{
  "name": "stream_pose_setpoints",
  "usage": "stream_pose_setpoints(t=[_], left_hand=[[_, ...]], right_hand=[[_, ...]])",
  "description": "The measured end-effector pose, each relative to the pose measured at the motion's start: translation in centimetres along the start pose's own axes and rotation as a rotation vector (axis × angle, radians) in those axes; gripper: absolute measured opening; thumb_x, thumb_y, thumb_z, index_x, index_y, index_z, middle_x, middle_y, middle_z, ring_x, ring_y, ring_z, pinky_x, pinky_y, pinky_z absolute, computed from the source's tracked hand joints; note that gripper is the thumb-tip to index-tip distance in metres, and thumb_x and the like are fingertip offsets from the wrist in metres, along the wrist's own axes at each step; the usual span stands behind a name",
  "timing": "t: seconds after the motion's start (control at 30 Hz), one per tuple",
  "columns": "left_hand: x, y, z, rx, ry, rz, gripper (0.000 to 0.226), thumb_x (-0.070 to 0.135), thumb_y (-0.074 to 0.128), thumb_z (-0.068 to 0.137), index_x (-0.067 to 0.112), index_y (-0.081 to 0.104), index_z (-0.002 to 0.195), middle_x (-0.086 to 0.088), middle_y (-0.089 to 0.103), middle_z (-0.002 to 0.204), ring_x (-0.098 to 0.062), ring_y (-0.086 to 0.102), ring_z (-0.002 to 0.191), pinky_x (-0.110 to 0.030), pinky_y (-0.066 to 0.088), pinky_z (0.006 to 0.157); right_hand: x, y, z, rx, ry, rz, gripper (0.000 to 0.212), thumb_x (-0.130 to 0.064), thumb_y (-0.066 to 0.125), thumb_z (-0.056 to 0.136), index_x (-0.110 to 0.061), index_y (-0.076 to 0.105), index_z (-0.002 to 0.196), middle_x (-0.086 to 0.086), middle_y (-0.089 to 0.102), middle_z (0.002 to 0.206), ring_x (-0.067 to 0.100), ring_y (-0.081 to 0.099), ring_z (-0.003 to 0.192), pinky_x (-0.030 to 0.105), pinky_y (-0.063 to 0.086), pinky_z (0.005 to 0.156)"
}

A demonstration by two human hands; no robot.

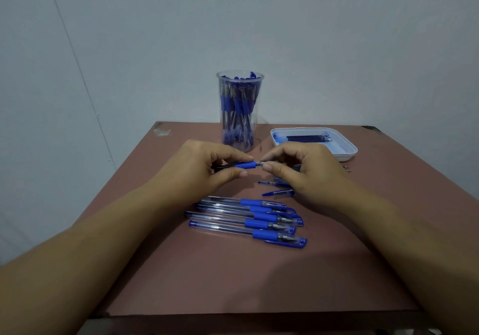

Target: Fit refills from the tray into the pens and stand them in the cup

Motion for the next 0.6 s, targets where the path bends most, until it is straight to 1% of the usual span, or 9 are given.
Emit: stream_pose_setpoints(t=[0.1, 0.17, 0.27, 0.37, 0.43, 0.5, 0.6], left_hand=[[-0.1, -0.1, 0.0, 0.008, -0.007, 0.009, 0.028, 0.028, 0.074, 0.083, 0.028, 0.074, 0.110, 0.032, 0.063, 0.085, 0.013, 0.057, 0.070, -0.002, 0.038, 0.064], [-0.2, -0.2, 0.0, 0.009, -0.008, 0.006, 0.028, 0.029, 0.074, 0.083, 0.029, 0.074, 0.111, 0.029, 0.065, 0.087, 0.012, 0.058, 0.071, -0.002, 0.038, 0.065], [-0.2, -0.1, 0.1, 0.006, -0.003, 0.007, 0.028, 0.030, 0.074, 0.083, 0.029, 0.073, 0.111, 0.025, 0.068, 0.090, 0.013, 0.059, 0.073, -0.002, 0.039, 0.067], [-0.4, -0.5, 0.1, 0.024, -0.013, 0.013, 0.028, 0.026, 0.075, 0.082, 0.029, 0.074, 0.110, 0.032, 0.063, 0.085, 0.014, 0.058, 0.071, -0.001, 0.038, 0.065], [-0.8, -1.0, 0.1, 0.043, -0.031, 0.030, 0.029, 0.026, 0.075, 0.081, 0.027, 0.074, 0.110, 0.036, 0.059, 0.081, 0.016, 0.057, 0.070, 0.000, 0.038, 0.065], [-1.3, -1.5, 0.2, 0.062, -0.050, 0.045, 0.030, 0.029, 0.074, 0.081, 0.027, 0.074, 0.111, 0.035, 0.059, 0.081, 0.015, 0.057, 0.071, -0.001, 0.038, 0.064], [-1.5, -1.8, 0.2, 0.069, -0.051, 0.052, 0.031, 0.032, 0.073, 0.080, 0.030, 0.072, 0.111, 0.030, 0.061, 0.081, 0.016, 0.057, 0.071, -0.001, 0.038, 0.064]], right_hand=[[-0.1, -0.4, 0.0, 0.036, -0.023, 0.004, 0.015, -0.017, 0.074, 0.084, -0.030, 0.069, 0.090, -0.012, 0.066, 0.080, 0.006, 0.061, 0.078, 0.013, 0.048, 0.070], [-0.1, -0.4, 0.0, 0.038, -0.029, 0.011, 0.017, -0.014, 0.076, 0.083, -0.029, 0.068, 0.089, -0.012, 0.065, 0.079, 0.007, 0.060, 0.076, 0.014, 0.049, 0.070], [-0.1, -0.4, 0.1, 0.030, -0.025, 0.036, 0.017, -0.016, 0.075, 0.083, -0.031, 0.068, 0.088, -0.011, 0.065, 0.078, 0.006, 0.060, 0.074, 0.014, 0.049, 0.068], [0.3, -0.9, 0.1, 0.069, -0.006, 0.069, 0.018, -0.019, 0.073, 0.086, -0.035, 0.066, 0.088, -0.010, 0.065, 0.080, 0.006, 0.060, 0.075, 0.015, 0.048, 0.069], [0.8, -1.3, 0.2, 0.083, 0.018, 0.048, 0.021, -0.018, 0.072, 0.087, -0.037, 0.063, 0.087, -0.010, 0.064, 0.080, 0.006, 0.057, 0.074, 0.014, 0.047, 0.068], [0.9, -1.1, 0.1, 0.027, 0.038, -0.042, 0.023, -0.017, 0.070, 0.088, -0.038, 0.061, 0.087, -0.011, 0.063, 0.081, 0.002, 0.056, 0.073, 0.011, 0.044, 0.068], [0.7, 0.3, -0.1, -0.174, 0.065, -0.162, 0.022, -0.016, 0.066, 0.091, -0.037, 0.060, 0.088, -0.015, 0.063, 0.087, -0.004, 0.057, 0.081, 0.009, 0.044, 0.070]])
Point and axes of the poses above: each hand's wrist, its own z-axis towards the middle knuckle, its own y-axis out of the palm, x = y × z, the point moved 8 cm from there along z, towards the middle knuckle
